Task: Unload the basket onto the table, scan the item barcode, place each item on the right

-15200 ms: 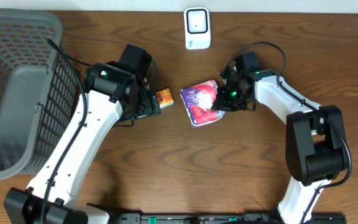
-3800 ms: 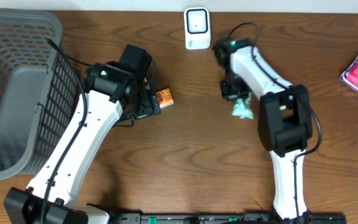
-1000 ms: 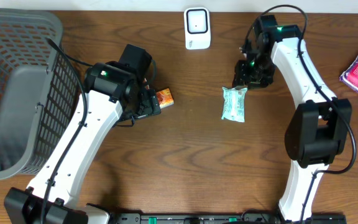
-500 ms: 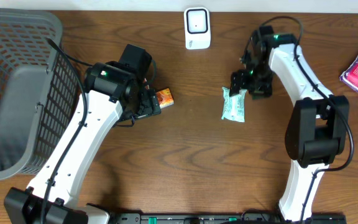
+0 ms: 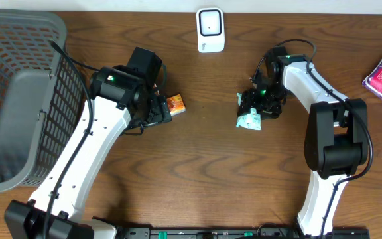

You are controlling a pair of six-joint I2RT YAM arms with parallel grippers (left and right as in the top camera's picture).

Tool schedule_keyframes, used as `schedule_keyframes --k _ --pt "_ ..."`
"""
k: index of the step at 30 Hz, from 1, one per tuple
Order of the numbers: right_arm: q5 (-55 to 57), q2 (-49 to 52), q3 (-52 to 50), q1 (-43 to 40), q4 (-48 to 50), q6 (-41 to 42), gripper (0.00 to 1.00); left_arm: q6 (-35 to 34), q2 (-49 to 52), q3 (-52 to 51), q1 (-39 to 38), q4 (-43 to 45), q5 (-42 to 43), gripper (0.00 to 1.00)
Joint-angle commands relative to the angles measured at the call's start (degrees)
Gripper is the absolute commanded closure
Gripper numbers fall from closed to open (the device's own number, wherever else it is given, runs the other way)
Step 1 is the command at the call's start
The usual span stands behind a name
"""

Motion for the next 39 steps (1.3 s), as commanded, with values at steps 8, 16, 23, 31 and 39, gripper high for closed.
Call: schedule_keyframes --k 8,16,23,31,39 --pt "-0.79 0.02 1.99 -1.38 -2.16 -2.47 0.31 0.98 0.33 0.0 0.04 -0.22 -0.35 0.02" --pt "7.82 0.04 23.56 -3.19 -20.35 -2.4 0.19 0.96 0.33 0.0 0.04 -0.22 -0.35 0.02" --pt "20.33 0.04 29.92 3.65 -24.37 -0.57 0.23 0.98 0.35 0.0 0.04 -0.22 -0.35 0.02" --pt "37.42 0.17 21.2 13.31 -17.2 11.15 0.35 0.96 0.33 0.0 0.04 -0.22 -0.35 0.02" --pt "45.07 0.17 7.72 19.32 -5.92 15.54 0.32 0.98 0.35 0.0 0.04 -0.2 -0.35 0.02"
